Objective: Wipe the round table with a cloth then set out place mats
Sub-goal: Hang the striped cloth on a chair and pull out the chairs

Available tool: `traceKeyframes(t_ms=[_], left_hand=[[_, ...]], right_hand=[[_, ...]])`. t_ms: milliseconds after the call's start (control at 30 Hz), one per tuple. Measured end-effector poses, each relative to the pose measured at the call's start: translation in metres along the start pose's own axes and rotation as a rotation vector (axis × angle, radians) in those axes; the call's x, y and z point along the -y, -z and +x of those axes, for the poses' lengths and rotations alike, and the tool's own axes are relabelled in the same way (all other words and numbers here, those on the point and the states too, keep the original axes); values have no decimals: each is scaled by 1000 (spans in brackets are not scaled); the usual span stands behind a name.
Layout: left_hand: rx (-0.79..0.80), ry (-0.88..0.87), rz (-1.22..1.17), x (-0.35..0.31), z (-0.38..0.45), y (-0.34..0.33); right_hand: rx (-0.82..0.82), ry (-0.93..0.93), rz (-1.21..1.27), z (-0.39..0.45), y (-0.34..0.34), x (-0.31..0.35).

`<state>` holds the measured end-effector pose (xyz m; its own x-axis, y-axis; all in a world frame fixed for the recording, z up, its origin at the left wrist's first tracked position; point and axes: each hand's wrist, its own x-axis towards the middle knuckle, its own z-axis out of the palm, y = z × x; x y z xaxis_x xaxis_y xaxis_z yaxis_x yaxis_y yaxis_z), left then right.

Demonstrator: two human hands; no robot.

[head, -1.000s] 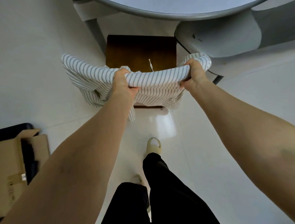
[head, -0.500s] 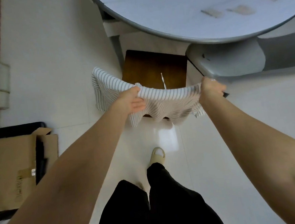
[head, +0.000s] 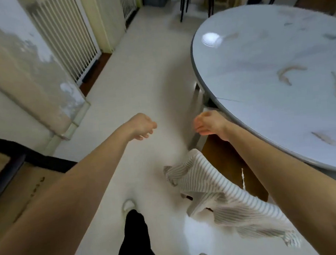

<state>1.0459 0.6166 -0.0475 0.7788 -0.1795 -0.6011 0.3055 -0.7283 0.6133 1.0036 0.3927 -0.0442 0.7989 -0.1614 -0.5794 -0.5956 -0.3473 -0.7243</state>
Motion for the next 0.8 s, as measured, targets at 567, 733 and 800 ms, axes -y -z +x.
traceKeyframes(t_ms=[567, 733, 800], left_hand=[[11, -181, 730, -26, 219, 328], [108, -165, 876, -71, 318, 363], [121, -170, 914, -96, 370, 383]], right_hand=[[61, 104, -802, 236, -88, 256], [102, 2, -709, 340, -63, 292], [79, -14, -688, 392, -43, 315]])
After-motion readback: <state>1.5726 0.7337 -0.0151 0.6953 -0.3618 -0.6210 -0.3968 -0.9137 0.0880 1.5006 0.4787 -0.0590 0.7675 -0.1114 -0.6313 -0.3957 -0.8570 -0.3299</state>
